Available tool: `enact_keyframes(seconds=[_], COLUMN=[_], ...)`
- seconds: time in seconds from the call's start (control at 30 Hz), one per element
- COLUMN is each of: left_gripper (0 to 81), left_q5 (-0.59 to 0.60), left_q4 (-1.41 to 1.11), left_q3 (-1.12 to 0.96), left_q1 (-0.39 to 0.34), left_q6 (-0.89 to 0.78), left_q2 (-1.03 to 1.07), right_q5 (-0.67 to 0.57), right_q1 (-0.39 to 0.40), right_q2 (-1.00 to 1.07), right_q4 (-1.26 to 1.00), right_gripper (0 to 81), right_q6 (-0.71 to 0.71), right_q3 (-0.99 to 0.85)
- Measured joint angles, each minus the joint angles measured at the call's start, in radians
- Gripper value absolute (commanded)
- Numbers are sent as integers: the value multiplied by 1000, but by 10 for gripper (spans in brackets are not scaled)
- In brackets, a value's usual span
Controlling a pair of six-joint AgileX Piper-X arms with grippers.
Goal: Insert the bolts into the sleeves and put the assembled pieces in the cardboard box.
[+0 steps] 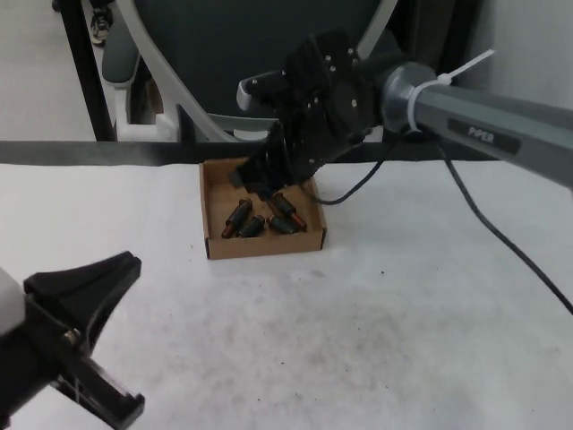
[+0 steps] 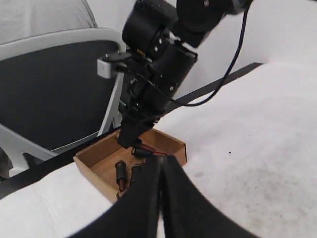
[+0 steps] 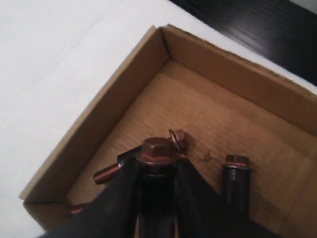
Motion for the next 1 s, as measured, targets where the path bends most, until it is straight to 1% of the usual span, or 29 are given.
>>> enact_keyframes(seconds=[0.27, 0.43, 0.57, 0.6, 0.63, 0.67, 0.7, 0.73, 0.8, 0.83, 0.87, 0.93, 1.0], left_gripper=[8, 8, 8, 8, 8, 8, 8, 8, 8, 8, 8, 8, 8], left_q5=[-159, -265, -313, -324, -335, -348, -359, -366, -373, -374, -374, -374, -374], left_q4=[-66, 2, 60, 63, 66, 71, 78, 83, 95, 100, 100, 113, 121], left_q3=[116, 127, 127, 127, 127, 127, 127, 127, 127, 127, 127, 127, 127], left_q1=[2, 2, 2, 2, 2, 2, 2, 2, 2, 2, 2, 2, 2], left_q6=[-12, -30, -50, -55, -57, -59, -59, -59, -52, -46, -46, -39, -30], left_q2=[-269, -457, -544, -567, -578, -586, -587, -587, -587, -587, -587, -587, -587], right_q5=[0, 0, 0, 0, 1, 1, 1, 1, 1, 3, 3, 5, 23], right_q1=[-10, -17, -19, -19, -19, -19, -19, -19, -19, -19, -19, -19, -19], right_q2=[41, 41, 41, 41, 41, 41, 41, 41, 41, 41, 41, 41, 41], right_q4=[26, 38, 66, 73, 76, 77, 78, 79, 79, 79, 79, 79, 79], right_gripper=[2, 2, 0, 10, 36, 78, 139, 218, 414, 478, 519, 496, 428], right_q6=[-8, -8, -9, -9, -9, -9, -9, -9, -9, -9, -9, -9, -12], right_q3=[-3, -3, -3, -3, -3, -3, -3, -3, -3, -5, -6, -7, -6])
